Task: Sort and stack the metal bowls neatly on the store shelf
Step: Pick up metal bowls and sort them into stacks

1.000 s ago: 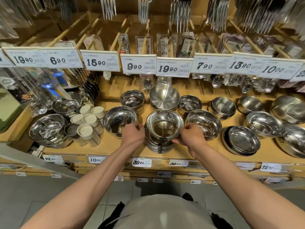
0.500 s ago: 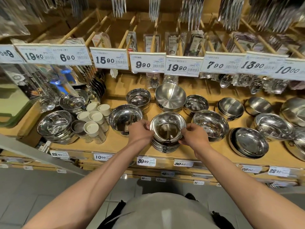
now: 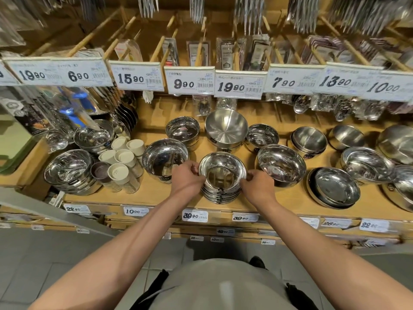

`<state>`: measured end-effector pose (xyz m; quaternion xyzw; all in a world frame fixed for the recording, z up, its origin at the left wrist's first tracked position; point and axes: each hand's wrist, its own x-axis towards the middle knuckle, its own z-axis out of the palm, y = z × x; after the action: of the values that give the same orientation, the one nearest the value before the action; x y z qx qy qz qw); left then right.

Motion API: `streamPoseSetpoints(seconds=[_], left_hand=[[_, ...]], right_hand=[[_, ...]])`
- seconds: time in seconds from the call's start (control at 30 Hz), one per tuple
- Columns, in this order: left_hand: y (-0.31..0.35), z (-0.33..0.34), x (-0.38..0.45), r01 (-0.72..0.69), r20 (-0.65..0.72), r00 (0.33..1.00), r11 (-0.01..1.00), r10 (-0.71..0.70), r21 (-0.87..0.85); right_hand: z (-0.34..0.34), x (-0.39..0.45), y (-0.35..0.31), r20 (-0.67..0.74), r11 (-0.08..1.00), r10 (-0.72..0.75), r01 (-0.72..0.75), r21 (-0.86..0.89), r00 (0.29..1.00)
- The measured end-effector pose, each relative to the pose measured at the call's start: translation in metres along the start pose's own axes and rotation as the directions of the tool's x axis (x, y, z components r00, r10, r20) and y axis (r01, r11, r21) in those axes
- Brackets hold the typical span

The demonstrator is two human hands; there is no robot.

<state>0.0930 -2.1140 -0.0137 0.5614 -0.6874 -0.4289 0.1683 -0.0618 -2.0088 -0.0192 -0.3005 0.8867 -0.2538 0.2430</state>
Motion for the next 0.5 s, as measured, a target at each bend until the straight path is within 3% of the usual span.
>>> streamPoseSetpoints(seconds=[0.17,0.27,0.33,0.4,0.5], left_hand=[[-0.005,-0.001,-0.002,0.003,0.019,1.000,1.000,-0.003,-0.022],[-0.011,0.001,-0.007,0.081,0.059,0.995,0.993,-0.076,-0.088],[-0.016,0.003,-0.012,0.184,0.153,0.976,0.959,-0.153,-0.215],[-0.019,0.007,-0.016,0.332,0.301,0.928,0.852,-0.219,-0.405],[-0.022,0.013,-0.013,0.386,0.363,0.904,0.795,-0.225,-0.468]], right_hand=[[-0.001,-0.002,0.005,0.011,0.999,-0.021,0.020,0.049,1.000],[0.001,-0.004,0.009,0.069,0.986,0.000,-0.011,0.168,0.998],[0.003,-0.005,0.014,0.182,0.915,0.066,-0.132,0.380,0.981],[0.007,-0.007,0.018,0.339,0.765,0.085,-0.279,0.581,0.937],[0.015,-0.009,0.021,0.431,0.669,0.040,-0.344,0.658,0.901]])
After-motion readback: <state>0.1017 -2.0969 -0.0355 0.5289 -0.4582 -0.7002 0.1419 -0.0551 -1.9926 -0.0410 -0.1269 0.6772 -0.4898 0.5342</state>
